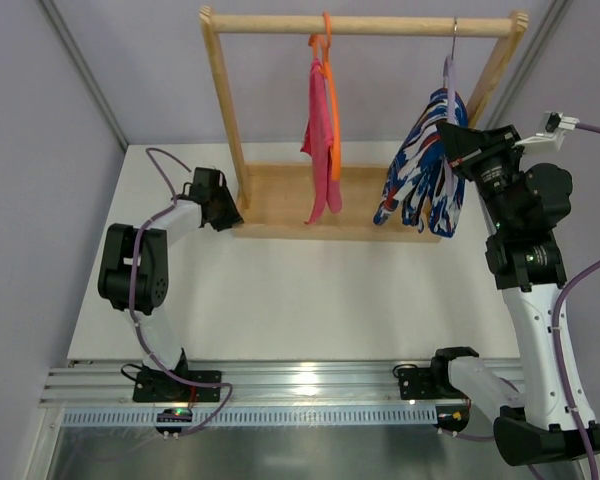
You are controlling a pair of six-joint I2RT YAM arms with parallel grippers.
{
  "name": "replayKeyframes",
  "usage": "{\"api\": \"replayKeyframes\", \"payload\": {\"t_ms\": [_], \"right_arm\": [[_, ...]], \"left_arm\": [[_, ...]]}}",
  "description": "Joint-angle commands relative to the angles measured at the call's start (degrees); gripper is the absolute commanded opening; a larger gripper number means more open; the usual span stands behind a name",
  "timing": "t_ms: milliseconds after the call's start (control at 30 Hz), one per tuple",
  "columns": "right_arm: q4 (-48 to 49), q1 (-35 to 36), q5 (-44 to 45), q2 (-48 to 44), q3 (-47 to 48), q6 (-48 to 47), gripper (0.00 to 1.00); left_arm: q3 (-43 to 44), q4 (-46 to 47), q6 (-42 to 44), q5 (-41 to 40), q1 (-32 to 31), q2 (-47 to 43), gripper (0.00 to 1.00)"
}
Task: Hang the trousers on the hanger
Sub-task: Hang the hanger with trousers onto the clothesline
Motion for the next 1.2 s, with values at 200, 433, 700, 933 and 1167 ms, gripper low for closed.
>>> {"api": "replayKeyframes", "payload": {"t_ms": [200, 433, 700, 933, 1167], "right_arm": [[10.13, -0.30, -0.34, -3.03, 1.42, 2.86, 0.04], [9.25, -0.30, -0.60, -1.27, 3.18, 2.15, 0.04], [7.59, -0.30, -0.34, -1.53, 4.50, 2.86, 0.04], [6.44, -0.30, -0.87, -0.56, 4.16, 3.30, 0.04], [3.22, -0.30, -0.17, -0.30, 4.23, 2.16, 0.42]], "left_arm": [[-0.55, -2.57, -0.81, 3.28, -0.04, -2.30, 0.00], [-2.22, -2.57, -1.43, 3.20, -0.04, -3.36, 0.00], [-2.48, -2.66, -1.87, 4.69, -0.04, -2.48, 0.00], [-2.48, -2.57, -2.57, 5.13, -0.04, -2.22, 0.01], [-0.90, -4.24, -2.22, 4.69, -0.04, -3.97, 0.36]]}}
